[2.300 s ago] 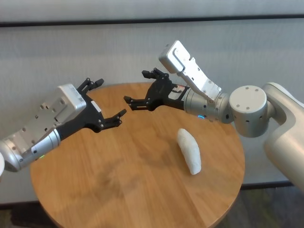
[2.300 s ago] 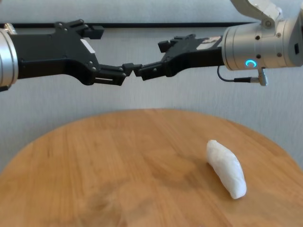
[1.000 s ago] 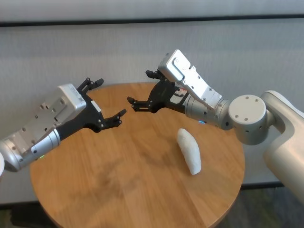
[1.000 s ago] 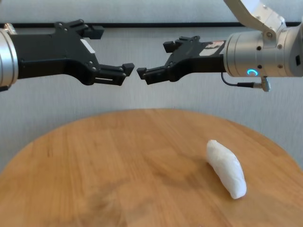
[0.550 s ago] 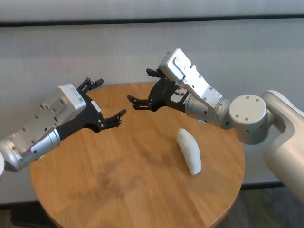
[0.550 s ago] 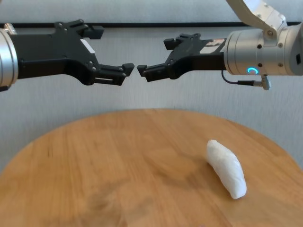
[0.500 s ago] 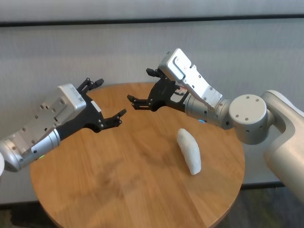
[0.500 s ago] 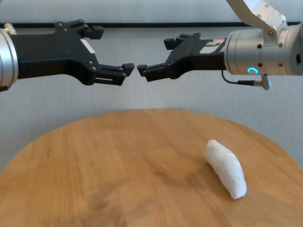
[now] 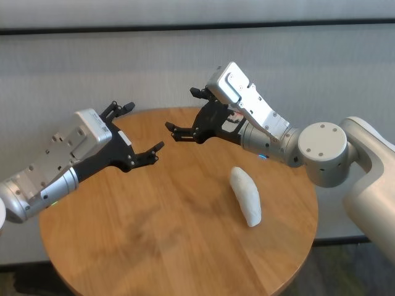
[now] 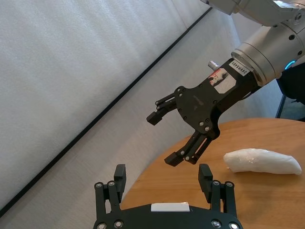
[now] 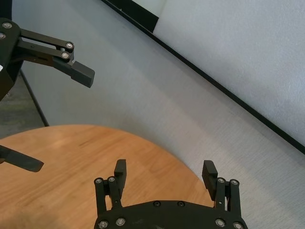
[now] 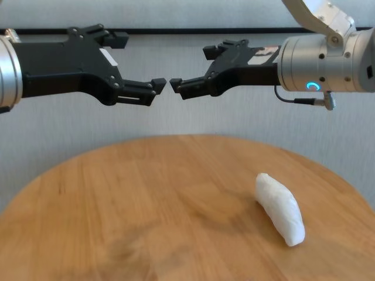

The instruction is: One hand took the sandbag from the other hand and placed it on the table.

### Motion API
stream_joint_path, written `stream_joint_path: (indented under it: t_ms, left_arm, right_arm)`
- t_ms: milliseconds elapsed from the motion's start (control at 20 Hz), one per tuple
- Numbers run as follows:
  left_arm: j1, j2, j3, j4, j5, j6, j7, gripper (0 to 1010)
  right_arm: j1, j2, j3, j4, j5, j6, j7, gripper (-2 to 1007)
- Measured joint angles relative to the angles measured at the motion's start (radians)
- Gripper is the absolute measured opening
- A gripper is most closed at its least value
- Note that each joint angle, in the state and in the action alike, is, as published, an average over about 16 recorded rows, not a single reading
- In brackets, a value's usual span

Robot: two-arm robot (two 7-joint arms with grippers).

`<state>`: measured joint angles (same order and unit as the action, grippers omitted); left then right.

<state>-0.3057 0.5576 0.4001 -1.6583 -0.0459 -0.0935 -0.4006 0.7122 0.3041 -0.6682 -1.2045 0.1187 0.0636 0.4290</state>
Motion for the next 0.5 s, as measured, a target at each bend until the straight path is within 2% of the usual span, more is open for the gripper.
stream_joint_path:
  t_ms: [500]
  left_arm:
    - [0.000, 0.000, 0.000, 0.000, 0.000, 0.000, 0.000, 1001]
  right_arm:
    - [0.000, 0.001, 0.000, -0.001, 0.000, -0.002, -0.001, 1003]
